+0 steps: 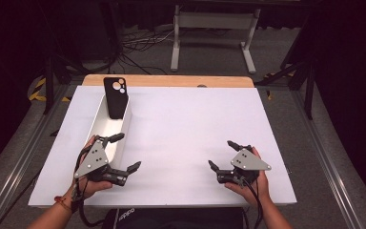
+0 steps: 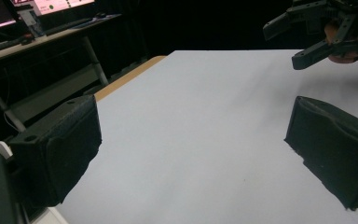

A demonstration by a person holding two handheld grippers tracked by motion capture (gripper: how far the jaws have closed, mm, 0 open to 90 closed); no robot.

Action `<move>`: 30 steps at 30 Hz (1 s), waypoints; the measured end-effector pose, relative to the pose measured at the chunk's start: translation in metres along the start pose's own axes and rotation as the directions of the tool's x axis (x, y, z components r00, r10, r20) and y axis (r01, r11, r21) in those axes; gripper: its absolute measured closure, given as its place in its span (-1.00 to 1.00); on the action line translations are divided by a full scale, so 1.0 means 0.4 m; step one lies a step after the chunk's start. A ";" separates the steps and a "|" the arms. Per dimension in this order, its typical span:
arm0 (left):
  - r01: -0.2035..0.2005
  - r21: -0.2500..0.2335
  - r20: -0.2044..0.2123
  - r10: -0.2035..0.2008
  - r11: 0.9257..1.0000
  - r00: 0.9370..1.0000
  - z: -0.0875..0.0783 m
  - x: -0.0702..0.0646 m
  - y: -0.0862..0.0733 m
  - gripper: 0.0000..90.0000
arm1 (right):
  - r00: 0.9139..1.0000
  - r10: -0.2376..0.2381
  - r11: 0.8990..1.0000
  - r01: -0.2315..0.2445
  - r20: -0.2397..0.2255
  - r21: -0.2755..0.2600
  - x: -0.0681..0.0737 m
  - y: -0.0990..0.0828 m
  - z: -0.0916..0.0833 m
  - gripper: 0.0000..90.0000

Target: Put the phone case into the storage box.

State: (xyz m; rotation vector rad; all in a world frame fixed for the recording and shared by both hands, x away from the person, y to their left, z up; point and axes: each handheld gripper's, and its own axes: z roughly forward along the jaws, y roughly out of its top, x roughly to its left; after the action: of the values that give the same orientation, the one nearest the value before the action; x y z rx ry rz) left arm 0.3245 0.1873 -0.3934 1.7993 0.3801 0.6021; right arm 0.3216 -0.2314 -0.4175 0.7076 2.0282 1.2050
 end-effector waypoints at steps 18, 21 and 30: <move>0.023 0.049 0.040 -0.025 0.999 0.999 0.035 -0.048 -0.056 -0.93 | 0.999 -0.019 1.000 0.020 -0.033 0.006 0.017 -0.004 0.004 -0.73; 0.011 0.084 0.041 -0.014 0.996 0.999 0.051 -0.058 -0.075 -0.93 | 0.999 -0.024 1.000 0.025 -0.037 0.007 0.022 -0.003 0.005 -0.74; 0.009 0.103 0.043 -0.013 0.995 0.999 0.059 -0.057 -0.089 -0.94 | 0.998 -0.039 0.999 0.039 -0.044 0.004 0.035 -0.006 0.002 -0.74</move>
State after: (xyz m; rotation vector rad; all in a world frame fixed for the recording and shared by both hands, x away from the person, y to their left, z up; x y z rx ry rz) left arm 0.3210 0.1671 -0.4373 1.9048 0.3972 0.5424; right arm 0.3133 -0.2219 -0.4236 0.6467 2.0721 1.2034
